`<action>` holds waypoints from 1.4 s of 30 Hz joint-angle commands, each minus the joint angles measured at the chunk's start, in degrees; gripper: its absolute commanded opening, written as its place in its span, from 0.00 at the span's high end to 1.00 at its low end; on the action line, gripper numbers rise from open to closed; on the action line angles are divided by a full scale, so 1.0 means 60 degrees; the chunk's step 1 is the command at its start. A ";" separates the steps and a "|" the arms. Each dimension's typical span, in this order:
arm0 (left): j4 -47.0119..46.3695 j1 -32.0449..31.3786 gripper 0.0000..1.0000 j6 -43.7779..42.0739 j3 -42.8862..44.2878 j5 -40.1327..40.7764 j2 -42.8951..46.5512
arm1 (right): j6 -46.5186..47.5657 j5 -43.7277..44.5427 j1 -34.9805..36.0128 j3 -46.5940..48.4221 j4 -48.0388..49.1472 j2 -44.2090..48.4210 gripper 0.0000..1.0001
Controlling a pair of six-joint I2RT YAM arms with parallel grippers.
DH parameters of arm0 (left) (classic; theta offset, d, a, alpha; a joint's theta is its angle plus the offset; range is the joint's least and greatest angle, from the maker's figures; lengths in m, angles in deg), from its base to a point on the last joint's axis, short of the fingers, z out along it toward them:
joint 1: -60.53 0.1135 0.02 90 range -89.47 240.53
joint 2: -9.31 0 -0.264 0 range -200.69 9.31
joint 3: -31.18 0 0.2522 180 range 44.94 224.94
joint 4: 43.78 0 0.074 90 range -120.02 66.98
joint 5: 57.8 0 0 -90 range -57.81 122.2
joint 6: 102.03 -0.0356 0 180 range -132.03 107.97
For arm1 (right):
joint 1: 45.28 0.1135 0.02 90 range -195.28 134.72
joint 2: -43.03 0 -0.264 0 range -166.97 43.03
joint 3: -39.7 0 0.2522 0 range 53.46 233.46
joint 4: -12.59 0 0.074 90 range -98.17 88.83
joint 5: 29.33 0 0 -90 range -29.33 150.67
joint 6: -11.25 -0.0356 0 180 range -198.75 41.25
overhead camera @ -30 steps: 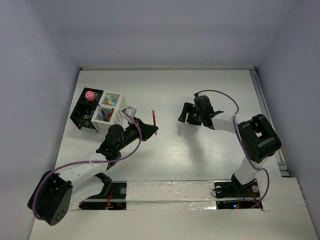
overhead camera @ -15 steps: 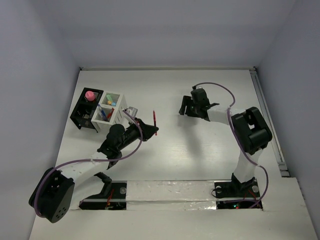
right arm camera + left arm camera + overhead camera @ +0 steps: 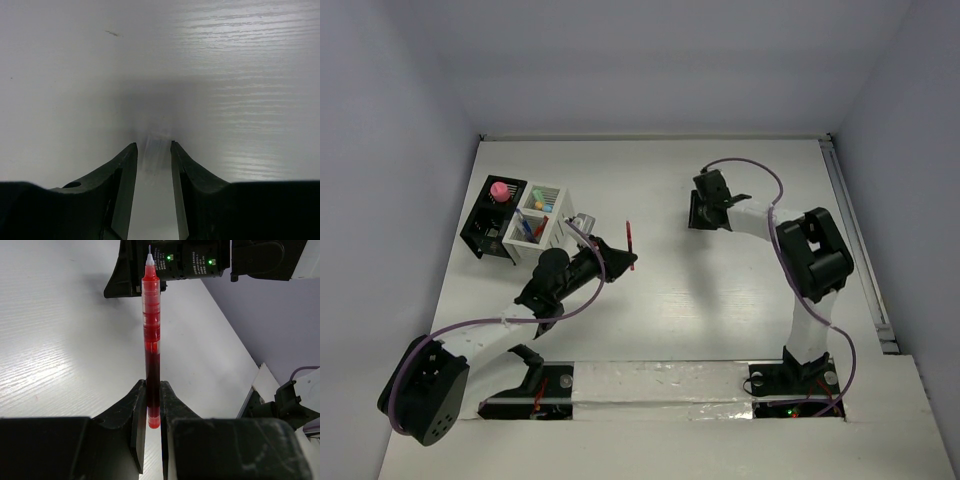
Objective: Sort the stationery into containers
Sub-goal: Close the pen at the center of the board.
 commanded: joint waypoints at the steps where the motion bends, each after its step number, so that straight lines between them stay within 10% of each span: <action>1: -0.0689 -0.0056 1.00 -0.0083 0.0057 -0.0202 0.0126 | 0.0321 0.0782 0.0112 0.0440 -0.1427 -0.0546 0.60; 12: -0.0704 -0.0056 1.00 -0.0053 0.0042 -0.0231 0.0141 | 0.0321 0.1148 0.0478 0.1115 -0.2146 -0.1279 0.72; 18: -0.0733 -0.0056 1.00 -0.0097 0.0056 -0.0217 -0.0005 | 0.0292 0.0871 0.0478 0.0970 -0.1855 -0.1048 1.00; 32: -0.1568 -0.0569 1.00 -0.0668 0.0437 -0.1257 -0.1280 | -0.1728 -0.2747 0.0990 -0.3658 0.6155 0.5089 1.00; 42: -0.1539 -0.0657 1.00 -0.0947 0.0481 -0.0949 -0.1427 | -0.2433 -0.2660 0.2308 -0.4451 0.9029 0.5606 1.00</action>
